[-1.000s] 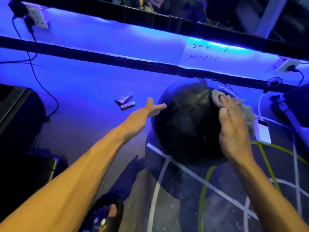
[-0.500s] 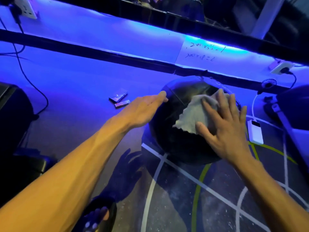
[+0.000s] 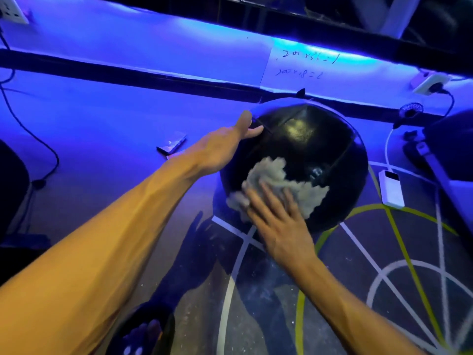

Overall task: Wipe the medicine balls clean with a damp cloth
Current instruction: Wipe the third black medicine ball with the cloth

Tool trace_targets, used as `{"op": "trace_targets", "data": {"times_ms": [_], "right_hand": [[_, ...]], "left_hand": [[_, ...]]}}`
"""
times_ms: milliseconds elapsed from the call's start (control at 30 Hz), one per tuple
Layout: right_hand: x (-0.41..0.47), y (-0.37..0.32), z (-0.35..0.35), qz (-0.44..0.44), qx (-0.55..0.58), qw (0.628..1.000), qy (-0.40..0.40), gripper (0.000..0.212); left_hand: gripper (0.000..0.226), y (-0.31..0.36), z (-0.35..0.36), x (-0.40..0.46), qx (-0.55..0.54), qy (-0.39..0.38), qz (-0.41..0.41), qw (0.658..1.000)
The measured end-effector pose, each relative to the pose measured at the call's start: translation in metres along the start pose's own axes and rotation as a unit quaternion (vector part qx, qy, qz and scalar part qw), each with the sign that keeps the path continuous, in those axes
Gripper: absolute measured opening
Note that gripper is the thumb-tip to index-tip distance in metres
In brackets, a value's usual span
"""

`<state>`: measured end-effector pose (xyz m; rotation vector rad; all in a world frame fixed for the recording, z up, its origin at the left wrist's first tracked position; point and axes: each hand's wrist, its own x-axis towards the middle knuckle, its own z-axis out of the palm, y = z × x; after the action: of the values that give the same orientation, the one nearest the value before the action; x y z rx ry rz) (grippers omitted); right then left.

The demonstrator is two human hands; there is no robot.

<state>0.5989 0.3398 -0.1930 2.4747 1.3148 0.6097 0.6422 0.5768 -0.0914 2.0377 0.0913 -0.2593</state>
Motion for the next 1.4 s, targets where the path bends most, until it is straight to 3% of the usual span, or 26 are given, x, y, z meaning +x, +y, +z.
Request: {"op": "trace_targets", "data": {"times_ms": [67,133,200,267,333,433,500,600,700,767,833,900,1000,1200,1300,1400], "right_hand": [[-0.024,0.004,0.008,-0.062,-0.017,0.997,-0.053,0.058],[-0.034,0.016,0.003,-0.068,-0.003,0.997,-0.049,0.059],[-0.032,0.033,-0.013,-0.003,0.038,0.999,-0.001,0.054],[-0.024,0.054,-0.028,0.116,0.082,0.989,0.041,0.048],[-0.014,0.072,-0.036,0.237,0.161,0.956,0.058,0.053],[-0.004,0.077,-0.032,0.406,0.311,0.854,0.100,0.060],[-0.009,0.060,-0.030,0.446,0.323,0.826,0.125,0.061],[-0.044,0.010,-0.034,0.426,0.302,0.843,0.130,0.057],[-0.086,-0.040,-0.039,0.390,0.287,0.863,0.146,0.050],[-0.105,-0.061,-0.043,0.357,0.265,0.883,0.151,0.043],[-0.113,-0.071,-0.050,0.363,0.267,0.881,0.146,0.043],[-0.105,-0.071,-0.062,0.396,0.306,0.854,0.141,0.047],[-0.086,-0.056,-0.074,0.469,0.370,0.793,0.117,0.054],[-0.072,0.034,-0.095,0.588,0.524,0.615,0.040,0.053],[-0.091,0.045,-0.095,0.601,0.557,0.572,0.039,0.058],[-0.109,0.035,-0.097,0.621,0.550,0.558,0.010,0.079]], "left_hand": [[0.068,-0.001,-0.002,0.000,0.017,-0.002,0.009,1.000],[0.065,0.001,-0.003,-0.002,0.029,-0.006,0.011,0.999],[0.062,-0.001,-0.001,-0.002,0.042,0.001,0.012,0.999],[0.060,-0.005,0.001,-0.003,0.030,0.015,0.020,0.999],[0.058,-0.009,0.002,-0.006,0.023,0.024,0.025,0.999],[0.058,-0.009,0.008,-0.017,0.053,0.038,0.050,0.997],[0.064,-0.014,0.010,-0.029,0.055,0.055,0.057,0.995],[0.070,-0.025,0.007,-0.052,0.076,0.117,0.037,0.990],[0.054,-0.020,-0.002,-0.060,0.077,0.219,0.071,0.970],[0.063,-0.006,0.000,-0.054,0.042,0.211,0.105,0.971],[0.086,0.004,0.014,-0.047,0.063,0.143,0.103,0.982],[0.094,0.004,0.035,-0.045,0.083,0.106,0.103,0.986],[0.089,0.006,0.046,-0.054,0.087,0.111,0.095,0.985],[0.078,0.005,0.040,-0.109,0.164,0.101,0.149,0.970],[0.063,0.004,0.041,-0.126,0.111,0.112,0.165,0.974],[0.087,0.004,0.050,-0.130,0.138,0.087,0.183,0.970]]}}
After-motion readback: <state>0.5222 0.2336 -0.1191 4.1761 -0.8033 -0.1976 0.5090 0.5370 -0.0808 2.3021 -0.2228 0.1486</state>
